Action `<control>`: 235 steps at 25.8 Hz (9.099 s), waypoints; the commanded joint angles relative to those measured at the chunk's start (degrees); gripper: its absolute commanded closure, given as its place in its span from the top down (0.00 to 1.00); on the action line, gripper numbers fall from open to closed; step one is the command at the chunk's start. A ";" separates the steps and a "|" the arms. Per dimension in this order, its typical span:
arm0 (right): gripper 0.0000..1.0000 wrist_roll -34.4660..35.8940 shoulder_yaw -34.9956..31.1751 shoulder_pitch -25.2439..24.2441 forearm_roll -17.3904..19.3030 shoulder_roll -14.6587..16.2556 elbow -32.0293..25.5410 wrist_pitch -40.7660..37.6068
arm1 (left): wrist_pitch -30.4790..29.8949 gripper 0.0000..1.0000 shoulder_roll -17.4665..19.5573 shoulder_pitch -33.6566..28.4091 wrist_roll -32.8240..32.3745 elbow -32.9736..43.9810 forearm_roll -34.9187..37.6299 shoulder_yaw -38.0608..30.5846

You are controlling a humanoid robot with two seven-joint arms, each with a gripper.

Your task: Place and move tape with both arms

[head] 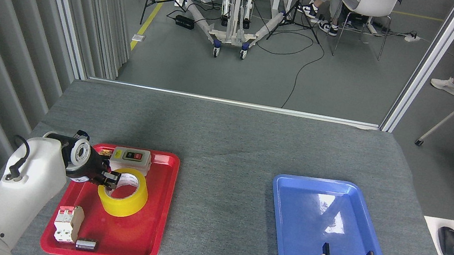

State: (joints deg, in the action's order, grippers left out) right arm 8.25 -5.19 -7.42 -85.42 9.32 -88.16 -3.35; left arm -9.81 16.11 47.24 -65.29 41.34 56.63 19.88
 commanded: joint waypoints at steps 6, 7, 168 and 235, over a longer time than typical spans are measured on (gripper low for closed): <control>1.00 0.10 0.00 0.12 -0.01 0.00 -0.43 -0.17 | -7.15 0.24 2.09 0.31 -26.11 3.31 -29.91 -8.72; 1.00 0.10 0.00 -0.05 -0.01 0.09 -0.43 -0.08 | -6.98 0.24 2.09 0.22 -28.49 4.19 -35.62 -8.72; 0.10 28.05 36.65 19.81 -6.17 22.76 10.73 1.06 | 9.64 0.99 -6.79 -6.81 11.50 5.68 -29.12 -13.90; 0.48 -63.27 12.66 29.30 41.03 22.94 25.94 3.79 | -0.30 0.99 0.24 -38.10 78.03 33.98 20.53 -17.07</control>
State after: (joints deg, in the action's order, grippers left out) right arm -54.84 7.12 21.75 -44.29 32.30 -62.19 0.86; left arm -10.28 16.53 9.20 13.73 74.91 76.84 2.83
